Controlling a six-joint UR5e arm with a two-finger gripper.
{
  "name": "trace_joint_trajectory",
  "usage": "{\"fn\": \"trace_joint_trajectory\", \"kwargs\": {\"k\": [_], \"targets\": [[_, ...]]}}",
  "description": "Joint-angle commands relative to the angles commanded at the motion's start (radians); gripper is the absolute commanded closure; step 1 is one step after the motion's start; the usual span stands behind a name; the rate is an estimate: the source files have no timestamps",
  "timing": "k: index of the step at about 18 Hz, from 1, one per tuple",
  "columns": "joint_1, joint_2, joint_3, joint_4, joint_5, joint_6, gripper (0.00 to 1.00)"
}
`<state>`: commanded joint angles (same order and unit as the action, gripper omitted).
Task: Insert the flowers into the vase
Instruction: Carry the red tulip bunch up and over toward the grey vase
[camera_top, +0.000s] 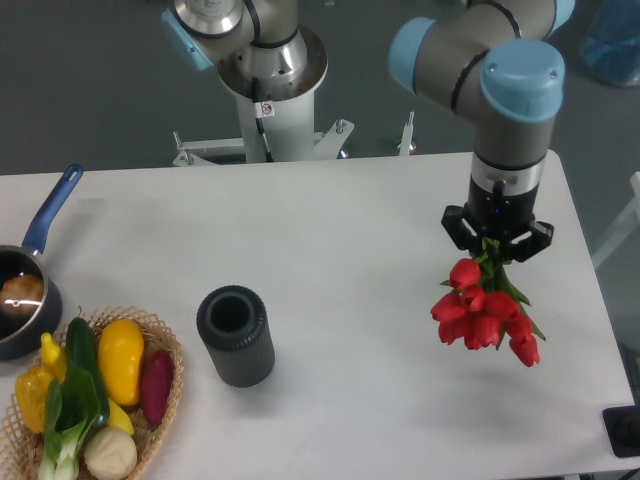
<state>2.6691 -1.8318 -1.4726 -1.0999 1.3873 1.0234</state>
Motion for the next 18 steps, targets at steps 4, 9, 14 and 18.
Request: {"fn": "trace_joint_trajectory", "kwargs": {"k": [4,9,14,18], "targets": [[0.003,0.061,-0.002,0.008,-0.213,-0.055,1.00],[0.012,0.135,-0.064,0.081,-0.463,-0.153,1.00],[0.011,0.166,-0.113,0.100,-0.635,-0.158,1.00],[0.011,0.215,-0.153,0.100,-0.760,-0.189,1.00]]}}
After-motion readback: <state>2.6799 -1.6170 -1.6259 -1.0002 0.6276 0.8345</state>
